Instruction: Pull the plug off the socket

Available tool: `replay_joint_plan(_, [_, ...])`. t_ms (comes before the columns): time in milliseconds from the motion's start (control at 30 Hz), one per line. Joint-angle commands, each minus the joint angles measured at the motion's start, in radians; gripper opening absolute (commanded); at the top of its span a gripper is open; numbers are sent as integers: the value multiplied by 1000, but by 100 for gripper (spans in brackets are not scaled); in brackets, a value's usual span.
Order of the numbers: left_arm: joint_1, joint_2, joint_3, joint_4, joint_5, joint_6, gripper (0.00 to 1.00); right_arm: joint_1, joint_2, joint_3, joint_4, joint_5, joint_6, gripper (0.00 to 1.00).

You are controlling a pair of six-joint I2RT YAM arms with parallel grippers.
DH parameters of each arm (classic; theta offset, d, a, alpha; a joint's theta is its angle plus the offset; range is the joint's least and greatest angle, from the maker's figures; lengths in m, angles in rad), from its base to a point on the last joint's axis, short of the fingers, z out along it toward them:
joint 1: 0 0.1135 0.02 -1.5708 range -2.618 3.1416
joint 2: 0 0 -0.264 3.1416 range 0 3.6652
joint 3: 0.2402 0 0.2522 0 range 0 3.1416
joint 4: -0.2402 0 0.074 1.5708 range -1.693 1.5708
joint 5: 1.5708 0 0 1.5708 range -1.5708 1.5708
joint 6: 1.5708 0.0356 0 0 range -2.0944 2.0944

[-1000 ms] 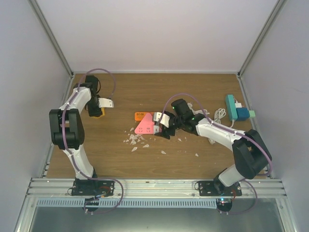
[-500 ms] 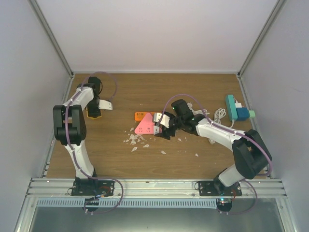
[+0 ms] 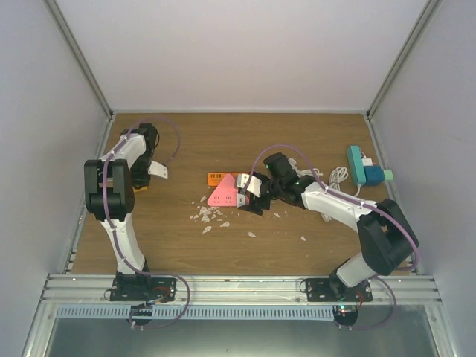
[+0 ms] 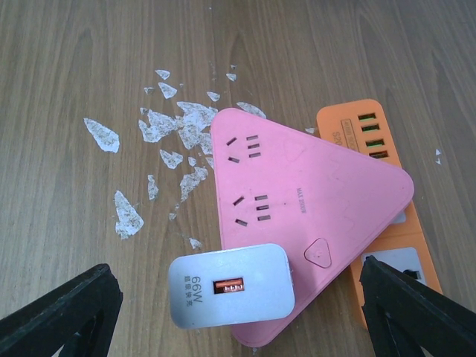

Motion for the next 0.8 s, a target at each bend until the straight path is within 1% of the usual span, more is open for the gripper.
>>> replay_joint_plan(0, [-10,-12,-6,-115,-68,-22,46,-5,14,-7,-9,-17,-7,89])
replay_joint_plan(200, [-9,-11,-33,-108,-70,-40,58,-8,18,-13,-10,-11,-16,89])
replay_joint_plan(300, [-11,-14,-29,-96,-48,-44,64,-13,16,-14,-11,-7,-19,89])
replay_joint_plan(400, [-10,-22,-6,-106,10,-49,75,-19,13,-17,-10,-8,-24,89])
replay_joint_plan(467, [-8,-34,9,-118,70,-54,84,-23,12,-19,-9,-4,-30,89])
replay_joint_plan(500, [-7,-40,8,-121,88,-54,89,-25,11,-20,-9,-2,-33,89])
replay_joint_plan(533, [-6,-49,5,-120,103,-51,92,-26,11,-20,-9,0,-38,89])
replay_joint_plan(633, [-1,-75,13,-117,170,-48,93,-32,7,-31,-7,-2,-57,89])
replay_joint_plan(767, [2,-126,68,-134,341,-52,94,-36,-8,-62,9,4,-96,89])
